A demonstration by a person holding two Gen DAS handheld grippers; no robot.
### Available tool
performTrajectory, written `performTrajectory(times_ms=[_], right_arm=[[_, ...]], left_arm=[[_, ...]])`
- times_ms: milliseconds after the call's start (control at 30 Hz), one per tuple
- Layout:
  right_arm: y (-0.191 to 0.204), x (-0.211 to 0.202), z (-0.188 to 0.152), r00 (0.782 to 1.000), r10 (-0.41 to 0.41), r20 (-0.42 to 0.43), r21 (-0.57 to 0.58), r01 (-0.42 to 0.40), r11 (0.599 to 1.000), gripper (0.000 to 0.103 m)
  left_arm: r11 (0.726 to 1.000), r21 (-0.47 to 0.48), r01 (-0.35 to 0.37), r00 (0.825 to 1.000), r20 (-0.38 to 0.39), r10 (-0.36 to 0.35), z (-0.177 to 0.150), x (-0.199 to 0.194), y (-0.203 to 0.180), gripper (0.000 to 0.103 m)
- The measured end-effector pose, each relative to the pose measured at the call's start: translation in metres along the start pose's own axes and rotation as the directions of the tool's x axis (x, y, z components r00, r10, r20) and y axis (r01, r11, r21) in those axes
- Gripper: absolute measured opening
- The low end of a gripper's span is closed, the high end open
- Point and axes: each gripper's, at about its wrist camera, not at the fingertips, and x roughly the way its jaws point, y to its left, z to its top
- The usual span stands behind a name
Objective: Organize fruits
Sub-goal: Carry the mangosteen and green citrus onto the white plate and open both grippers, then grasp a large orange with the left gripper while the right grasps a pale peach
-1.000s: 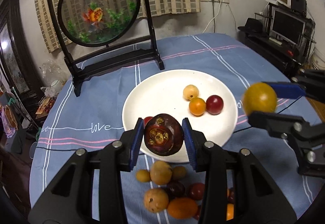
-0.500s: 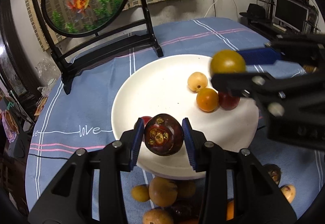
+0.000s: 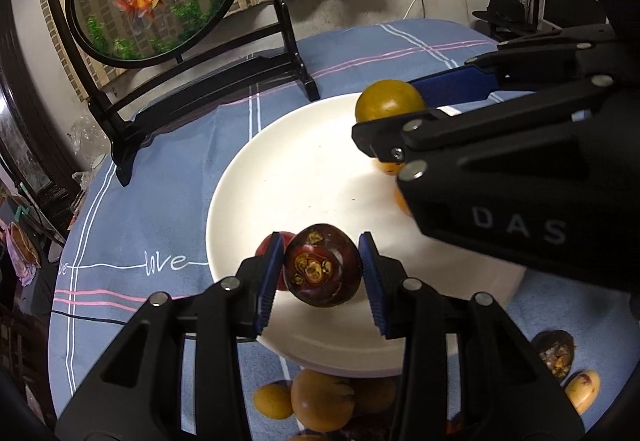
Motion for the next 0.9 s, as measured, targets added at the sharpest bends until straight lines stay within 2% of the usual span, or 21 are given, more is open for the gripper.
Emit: performTrajectory(times_ms=[33,133,200,267,467,633,700,900], right_arm=[[0.000,0.003,0.001,1.000,-0.003,-0.009,-0.002,0.003,1.000,0.041],[0.003,0.010,0.001,0.999,-0.038,-0.031,-0.041,0.037,0.998,0.045],[0.007,0.007,-0.001,0.998,-0.068,-0.003,-0.072,0.068,0.995,0.057],[0.007,0.004,-0.002,0.996,-0.084,0.014,-0.098,0.085,0.992,0.057],[-0.005,-0.018,-0.010,0.996,-0.093,0.018,-0.069,0.094,0.993,0.057],[-0.010,-0.053,-0.031,0.996,-0.086,0.006,-0.035,0.086,0.996,0.057],[-0.008,-0.071,-0.041,0.996,-0.092,0.018,-0.033,0.093,0.995,0.062],[0.000,-0.132,-0.085,0.997,-0.049,0.054,-0.016,0.050,0.999,0.062]], left_arm=[[1.000,0.003,-0.002,1.000,-0.002,0.002,0.000,0.001,0.000,0.040],[1.000,0.015,-0.017,1.000,0.010,0.017,0.000,0.001,-0.001,0.056],[1.000,0.011,-0.016,1.000,0.020,0.015,0.001,0.000,0.001,0.056],[1.000,0.005,-0.018,1.000,0.019,0.018,0.002,-0.001,0.002,0.058],[1.000,-0.011,-0.029,0.999,0.018,0.029,-0.002,-0.009,0.006,0.058],[0.999,-0.017,-0.033,0.999,0.031,0.033,-0.012,-0.032,0.006,0.058],[0.999,-0.016,-0.033,0.998,0.044,0.034,-0.017,-0.046,0.005,0.060],[0.999,-0.026,-0.037,0.994,0.100,0.039,-0.038,-0.099,0.009,0.068]])
